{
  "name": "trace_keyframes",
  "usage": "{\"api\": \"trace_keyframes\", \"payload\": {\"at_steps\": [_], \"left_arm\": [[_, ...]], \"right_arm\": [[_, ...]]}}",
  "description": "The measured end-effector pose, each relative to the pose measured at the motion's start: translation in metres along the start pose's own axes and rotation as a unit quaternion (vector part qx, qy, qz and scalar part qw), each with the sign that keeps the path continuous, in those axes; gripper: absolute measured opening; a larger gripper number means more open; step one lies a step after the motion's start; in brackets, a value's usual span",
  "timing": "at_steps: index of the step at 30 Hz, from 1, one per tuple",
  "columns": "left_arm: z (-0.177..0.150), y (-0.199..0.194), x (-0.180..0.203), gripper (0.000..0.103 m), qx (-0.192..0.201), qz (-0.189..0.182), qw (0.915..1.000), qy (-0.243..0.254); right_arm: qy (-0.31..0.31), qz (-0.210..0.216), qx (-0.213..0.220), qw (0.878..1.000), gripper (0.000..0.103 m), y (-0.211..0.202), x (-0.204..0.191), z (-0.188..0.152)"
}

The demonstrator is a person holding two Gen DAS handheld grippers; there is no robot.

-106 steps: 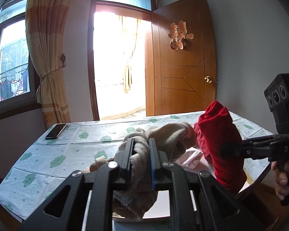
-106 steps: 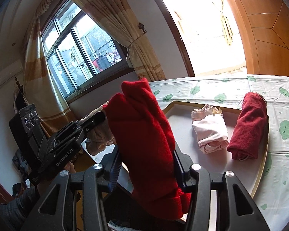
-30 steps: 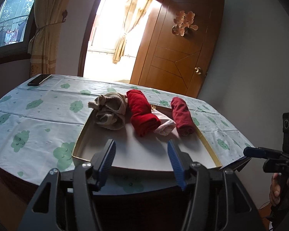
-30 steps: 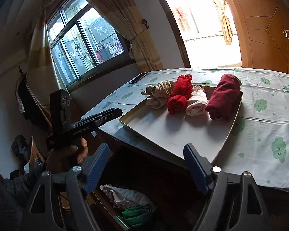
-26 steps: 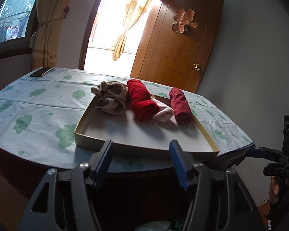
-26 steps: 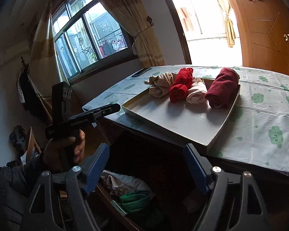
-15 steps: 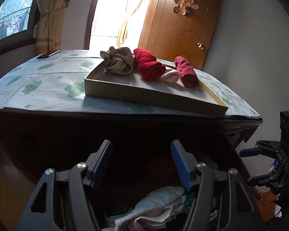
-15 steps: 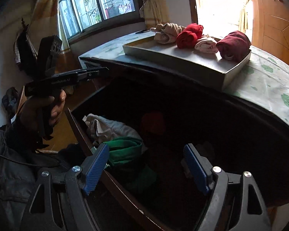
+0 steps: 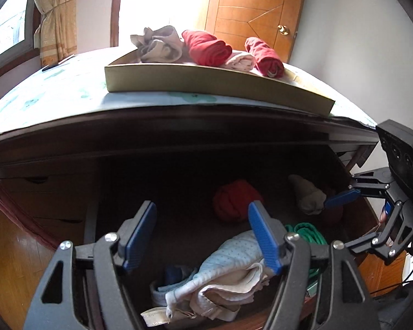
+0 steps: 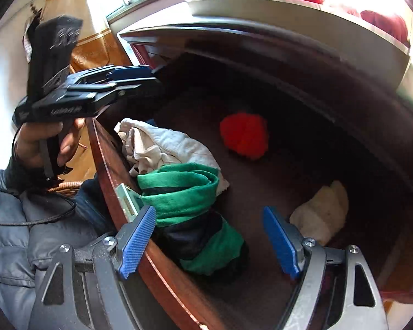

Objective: Take underwear out of drawer
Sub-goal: 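Grasp the green-and-navy striped sock with the right tool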

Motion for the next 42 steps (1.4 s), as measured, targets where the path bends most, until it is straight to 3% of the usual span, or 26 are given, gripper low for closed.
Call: {"api": "trace_keyframes", "payload": {"at_steps": [9, 19, 22, 24, 26, 27, 33, 38, 42], "left_arm": [[-0.005, 0.006, 0.003, 0.07, -0.017, -0.005, 0.9998, 0.006], [-0.006, 0.009, 0.004, 0.07, -0.023, -0.007, 0.9997, 0.007], [-0.006, 0.01, 0.005, 0.07, -0.025, -0.008, 0.9996, 0.008], [-0.006, 0.011, 0.005, 0.07, -0.026, -0.01, 0.9996, 0.008], [-0.006, 0.011, 0.004, 0.07, -0.025, -0.009, 0.9996, 0.008], [-0.006, 0.011, 0.004, 0.07, -0.025, -0.009, 0.9996, 0.007], [-0.006, 0.011, 0.004, 0.07, -0.031, -0.012, 0.9993, 0.018], [-0.005, 0.017, 0.016, 0.07, -0.053, -0.003, 0.9948, 0.087], [-0.011, 0.029, 0.032, 0.07, -0.089, -0.012, 0.9849, 0.148]], "right_arm": [[0.03, 0.071, -0.039, 0.996, 0.081, 0.025, 0.002, -0.001], [0.049, 0.1, -0.082, 0.99, 0.081, 0.05, -0.002, -0.003], [0.053, 0.113, -0.106, 0.986, 0.07, 0.06, -0.006, -0.006], [0.053, 0.119, -0.111, 0.985, 0.068, 0.062, -0.005, -0.007], [0.04, 0.125, -0.11, 0.985, 0.045, 0.063, -0.012, -0.006], [0.027, 0.118, -0.111, 0.986, 0.044, 0.064, -0.015, -0.008], [0.017, 0.096, -0.067, 0.993, 0.038, 0.054, -0.021, -0.008], [0.064, 0.109, -0.01, 0.992, 0.038, 0.039, -0.003, -0.002], [0.097, 0.116, 0.022, 0.988, 0.038, 0.028, 0.012, 0.002]]}}
Point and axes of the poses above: each gripper's, at about its wrist camera, not at the fingertips, and y roughly the way its jaws point, x to its right, z to its top, the point moved 10 cm from there along y, roughly the way its jaws point, and after that the axes turned 3 degrees about -y, right-handed, at the moved point
